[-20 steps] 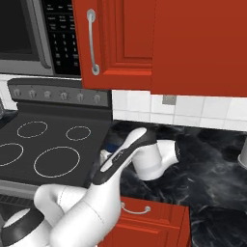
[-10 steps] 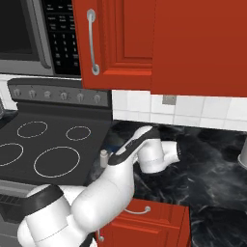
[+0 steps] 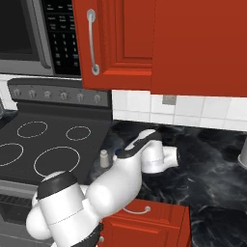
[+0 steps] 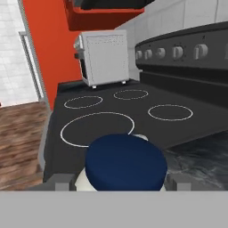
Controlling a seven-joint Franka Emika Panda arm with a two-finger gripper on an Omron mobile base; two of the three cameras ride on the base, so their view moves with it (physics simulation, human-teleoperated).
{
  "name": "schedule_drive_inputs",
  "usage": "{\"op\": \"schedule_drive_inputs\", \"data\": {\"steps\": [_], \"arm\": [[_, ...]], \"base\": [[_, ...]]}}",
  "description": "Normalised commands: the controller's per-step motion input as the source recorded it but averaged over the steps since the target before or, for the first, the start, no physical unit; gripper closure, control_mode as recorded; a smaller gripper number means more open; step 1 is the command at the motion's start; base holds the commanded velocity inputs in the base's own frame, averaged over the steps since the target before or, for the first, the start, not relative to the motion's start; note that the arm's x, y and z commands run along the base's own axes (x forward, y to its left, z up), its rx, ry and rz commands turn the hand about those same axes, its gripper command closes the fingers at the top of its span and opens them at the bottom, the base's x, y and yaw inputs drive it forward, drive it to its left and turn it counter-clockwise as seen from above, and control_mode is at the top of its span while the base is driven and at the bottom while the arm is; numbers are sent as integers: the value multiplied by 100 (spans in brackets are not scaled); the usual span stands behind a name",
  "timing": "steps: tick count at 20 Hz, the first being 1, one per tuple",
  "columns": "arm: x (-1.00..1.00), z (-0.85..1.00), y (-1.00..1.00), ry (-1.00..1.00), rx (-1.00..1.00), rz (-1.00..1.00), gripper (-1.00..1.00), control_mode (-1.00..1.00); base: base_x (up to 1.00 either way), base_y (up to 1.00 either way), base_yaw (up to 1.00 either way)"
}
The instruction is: Take 2 condiments from the cabinet and move them on the counter near the stove.Make sure the condiments are lined up with each other, next to each other.
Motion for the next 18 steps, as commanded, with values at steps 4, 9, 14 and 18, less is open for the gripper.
{"op": "schedule_drive_inputs", "data": {"steps": [4,9,14,18], "arm": [[27,-21,0,-10,0,0,100,-100],[26,-20,0,-4,0,0,100,-100],[29,-28,0,0,0,0,100,-100],[28,-28,0,6,0,0,100,-100]], "base": [[0,0,0],[0,0,0],[0,0,0],[0,0,0]]}}
